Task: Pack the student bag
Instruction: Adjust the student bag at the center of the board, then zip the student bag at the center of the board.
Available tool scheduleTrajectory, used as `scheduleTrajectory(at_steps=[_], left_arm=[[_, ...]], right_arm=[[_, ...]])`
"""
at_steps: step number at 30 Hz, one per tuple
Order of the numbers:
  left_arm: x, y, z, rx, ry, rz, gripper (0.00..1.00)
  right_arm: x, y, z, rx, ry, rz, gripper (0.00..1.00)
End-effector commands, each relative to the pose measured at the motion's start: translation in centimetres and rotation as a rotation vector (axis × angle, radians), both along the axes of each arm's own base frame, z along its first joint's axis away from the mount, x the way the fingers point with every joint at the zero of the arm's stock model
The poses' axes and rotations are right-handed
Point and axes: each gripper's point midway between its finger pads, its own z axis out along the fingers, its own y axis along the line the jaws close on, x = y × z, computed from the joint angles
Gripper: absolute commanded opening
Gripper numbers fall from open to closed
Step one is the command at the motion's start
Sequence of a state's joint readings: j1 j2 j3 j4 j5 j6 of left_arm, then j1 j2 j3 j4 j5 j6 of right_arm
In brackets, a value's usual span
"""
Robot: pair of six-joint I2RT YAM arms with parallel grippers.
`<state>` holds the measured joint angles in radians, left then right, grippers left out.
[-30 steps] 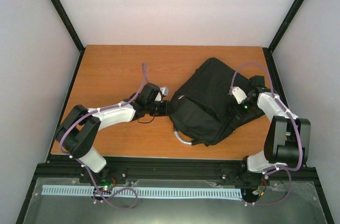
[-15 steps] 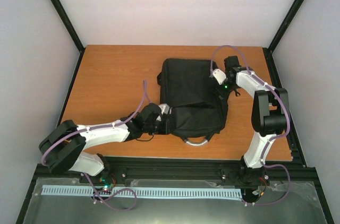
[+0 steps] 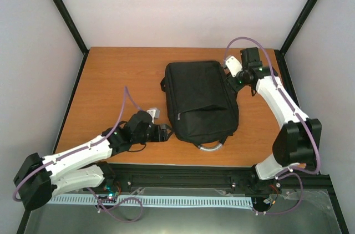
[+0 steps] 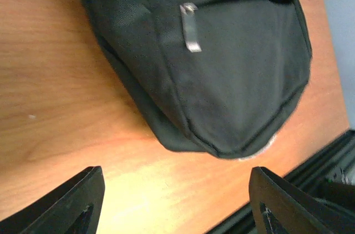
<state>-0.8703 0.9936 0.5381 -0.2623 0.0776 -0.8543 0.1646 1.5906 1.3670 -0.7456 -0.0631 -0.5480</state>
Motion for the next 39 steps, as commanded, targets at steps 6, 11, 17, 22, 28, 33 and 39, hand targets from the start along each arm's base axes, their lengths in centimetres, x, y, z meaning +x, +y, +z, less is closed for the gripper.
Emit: scheduleTrajectory(at_steps=[6, 11, 17, 22, 28, 33, 39], left_arm=[[6.5, 1.0, 2.5, -0.108, -0.035, 0.147, 0.67], [9.2, 0.0, 2.3, -0.179, -0.006, 0.158, 0.61], [11.3, -1.2, 1.0, -0.217, 0.037, 0.152, 0.65], [12.0, -2.5, -0.8, -0.228, 0.081, 0.125, 0.65], [12.4, -3.7, -2.0, -0.259, 0.109, 0.099, 0.56], [13.0, -4.5, -2.1, -0.277, 0.106, 0.075, 0.44], [13.0, -5.3, -0.4, -0.326, 0.07, 0.028, 0.18]], right_arm=[[-6.1, 9.2, 1.5, 0.189, 0.059, 0.255, 0.56], [-6.8, 11.1, -0.8, 0.22, 0.106, 0.29, 0.5], [-7.7, 11.7, -4.9, 0.231, 0.186, 0.298, 0.44], [-8.2, 11.5, -8.8, 0.211, 0.26, 0.288, 0.43], [-8.6, 11.1, -11.5, 0.178, 0.321, 0.273, 0.43], [-9.2, 10.9, -13.0, 0.161, 0.362, 0.271, 0.42], [-9.3, 10.6, -13.5, 0.148, 0.37, 0.266, 0.42]])
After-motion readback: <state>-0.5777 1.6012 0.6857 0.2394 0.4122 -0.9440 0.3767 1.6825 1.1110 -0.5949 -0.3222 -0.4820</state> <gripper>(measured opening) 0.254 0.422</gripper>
